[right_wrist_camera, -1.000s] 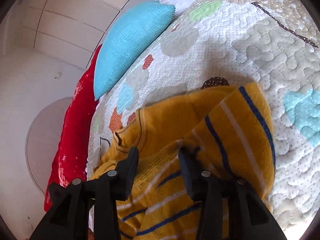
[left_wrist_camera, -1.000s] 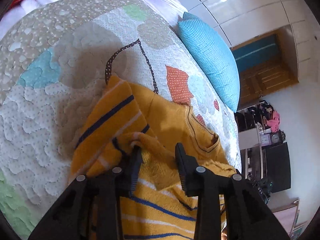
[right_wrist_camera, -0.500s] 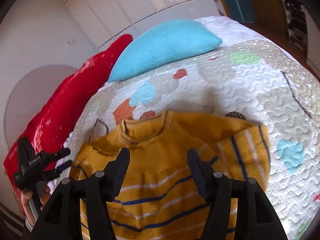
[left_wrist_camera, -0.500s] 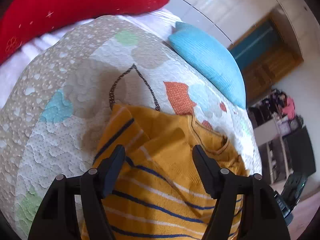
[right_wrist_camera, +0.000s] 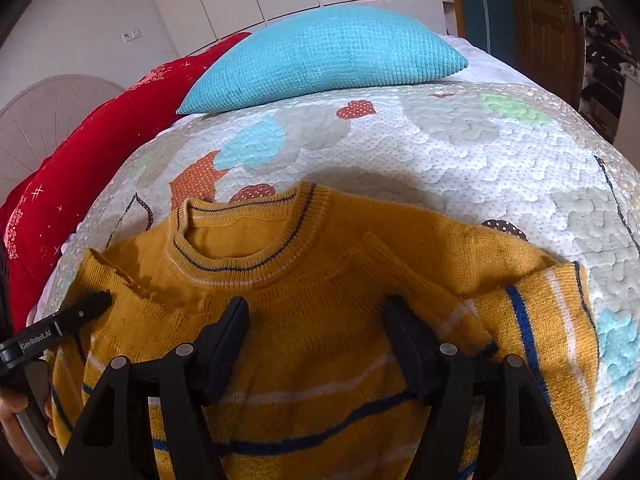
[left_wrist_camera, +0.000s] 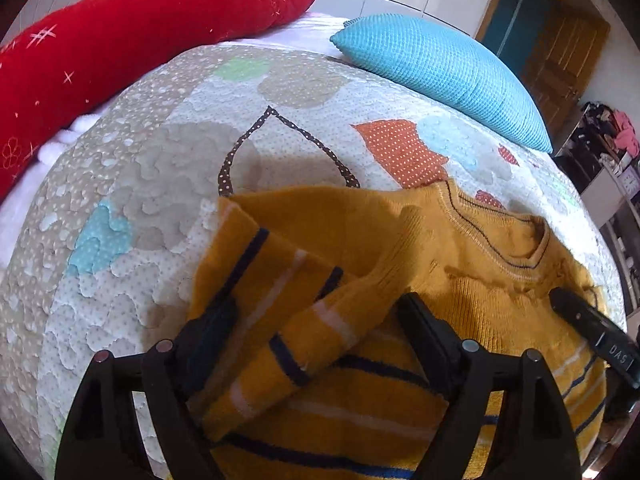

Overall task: Fold small clothes
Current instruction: 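Release the hem onto the sweater and lift both grippers away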

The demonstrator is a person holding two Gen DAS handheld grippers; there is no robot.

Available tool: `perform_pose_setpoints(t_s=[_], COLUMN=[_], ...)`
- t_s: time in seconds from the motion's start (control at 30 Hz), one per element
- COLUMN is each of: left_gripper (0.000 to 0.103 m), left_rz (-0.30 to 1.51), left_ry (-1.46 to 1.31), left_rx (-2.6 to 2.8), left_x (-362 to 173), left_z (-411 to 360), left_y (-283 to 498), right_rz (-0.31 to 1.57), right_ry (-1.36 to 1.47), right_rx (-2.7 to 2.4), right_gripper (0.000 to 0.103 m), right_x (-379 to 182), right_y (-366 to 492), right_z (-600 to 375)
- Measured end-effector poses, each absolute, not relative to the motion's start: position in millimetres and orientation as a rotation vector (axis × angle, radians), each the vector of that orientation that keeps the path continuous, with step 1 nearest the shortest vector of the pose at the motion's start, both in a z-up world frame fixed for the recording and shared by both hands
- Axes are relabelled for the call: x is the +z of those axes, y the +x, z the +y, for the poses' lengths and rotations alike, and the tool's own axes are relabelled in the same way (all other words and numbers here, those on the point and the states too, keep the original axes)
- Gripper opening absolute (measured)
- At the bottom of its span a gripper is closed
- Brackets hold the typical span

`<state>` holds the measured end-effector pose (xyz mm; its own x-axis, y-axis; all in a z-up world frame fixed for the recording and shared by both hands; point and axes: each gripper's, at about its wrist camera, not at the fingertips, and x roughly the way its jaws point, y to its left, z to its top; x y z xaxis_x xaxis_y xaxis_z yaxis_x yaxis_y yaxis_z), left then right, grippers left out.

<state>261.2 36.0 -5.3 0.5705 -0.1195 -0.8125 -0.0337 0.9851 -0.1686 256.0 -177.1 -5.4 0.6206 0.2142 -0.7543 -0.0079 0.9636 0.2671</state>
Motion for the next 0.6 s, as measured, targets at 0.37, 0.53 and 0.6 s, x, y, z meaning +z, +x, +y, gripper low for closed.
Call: perform_pose_setpoints(t_s=[0.37,0.53,0.6], left_gripper=[0.084,0.086,0.087], left_rz=[0.882,0.84,0.841], left_ry=[-0.172,-0.131,-0.138], left_rx=[-0.025,0.002,0.007], left_x=[83.0,100.4,97.7], left_z=[60.3,68.0,69.6], left_y=[142.6,65.9,39.6], right_rz=[0.782,0.777,0.789], right_ry=[0.17,0.202,0.222], right_rx=[0.088,-0.002,-0.075], right_gripper=[0.08,0.08,0.08], right_x=[65.7,60.0,50.4], right_y=[146.7,62.4,35.0], right_z=[-191.3,-236.8,-263.6])
